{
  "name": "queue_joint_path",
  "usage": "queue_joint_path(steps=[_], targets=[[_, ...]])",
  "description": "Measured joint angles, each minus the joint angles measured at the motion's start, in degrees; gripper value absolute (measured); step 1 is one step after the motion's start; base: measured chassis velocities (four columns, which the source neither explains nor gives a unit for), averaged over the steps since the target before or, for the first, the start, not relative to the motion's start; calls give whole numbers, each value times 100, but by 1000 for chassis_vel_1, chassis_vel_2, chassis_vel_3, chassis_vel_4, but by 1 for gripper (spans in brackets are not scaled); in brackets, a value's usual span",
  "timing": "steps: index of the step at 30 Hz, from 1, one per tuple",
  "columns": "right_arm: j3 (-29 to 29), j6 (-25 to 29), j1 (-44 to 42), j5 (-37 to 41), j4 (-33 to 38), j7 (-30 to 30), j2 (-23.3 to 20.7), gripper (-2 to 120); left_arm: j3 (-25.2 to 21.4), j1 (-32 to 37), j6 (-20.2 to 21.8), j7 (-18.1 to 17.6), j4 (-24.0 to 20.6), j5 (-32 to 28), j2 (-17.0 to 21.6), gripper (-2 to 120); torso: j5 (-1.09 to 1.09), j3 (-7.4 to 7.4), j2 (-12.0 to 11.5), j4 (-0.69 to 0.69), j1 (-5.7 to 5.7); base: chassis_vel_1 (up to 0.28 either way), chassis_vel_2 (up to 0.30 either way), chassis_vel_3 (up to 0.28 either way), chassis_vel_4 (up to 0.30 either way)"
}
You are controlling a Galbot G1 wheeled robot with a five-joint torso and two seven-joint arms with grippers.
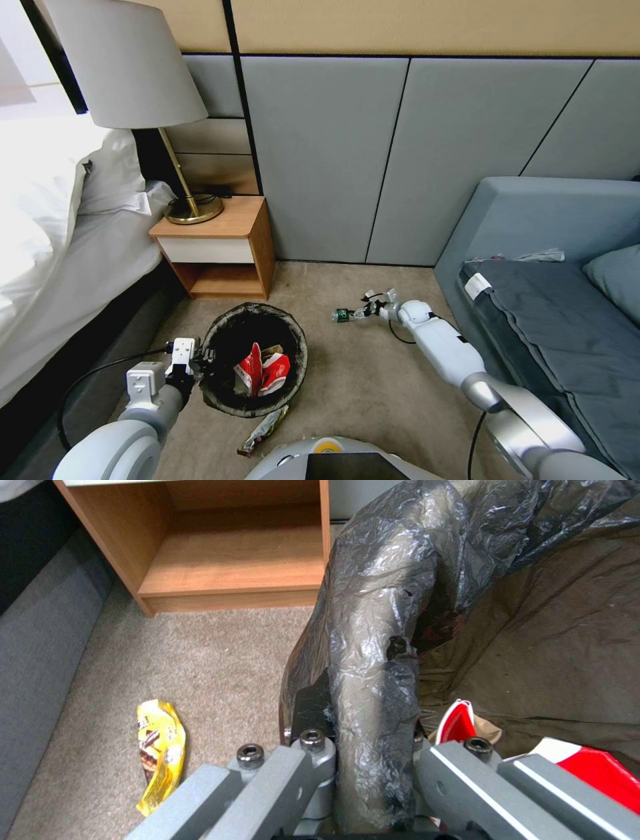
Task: Pick up the trash bin, then pick up the garbage from the floor and place it into the trash bin.
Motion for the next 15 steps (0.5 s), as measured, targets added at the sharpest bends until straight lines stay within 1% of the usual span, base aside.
queue_joint_path(steps=[3, 4, 6, 10, 15], targets=[[18, 483, 134, 5, -495, 83, 225, 100, 6, 7, 0, 11, 0, 13, 3, 2, -2, 0, 0, -3, 0, 0, 0, 0, 0], [18, 483, 134, 5, -495, 83, 225, 100, 6, 7, 0, 11, 0, 13, 3, 2, -2, 0, 0, -3, 0, 0, 0, 0, 0], [51, 713, 222, -45, -813, 121, 361, 100, 9, 17, 1, 21, 0, 25, 5, 2, 0, 0, 0, -1, 0, 0, 0, 0, 0], [131, 844, 341, -204, -1193, 146, 491, 100, 1, 37, 1, 32, 0, 40, 21, 2, -1, 0, 0, -1, 0, 0, 0, 0, 0], [251, 861, 439, -322, -1553, 153, 600, 100, -5, 50, 0, 46, 0, 64, 30, 2, -1, 0, 0, -2, 0, 0, 0, 0, 0]])
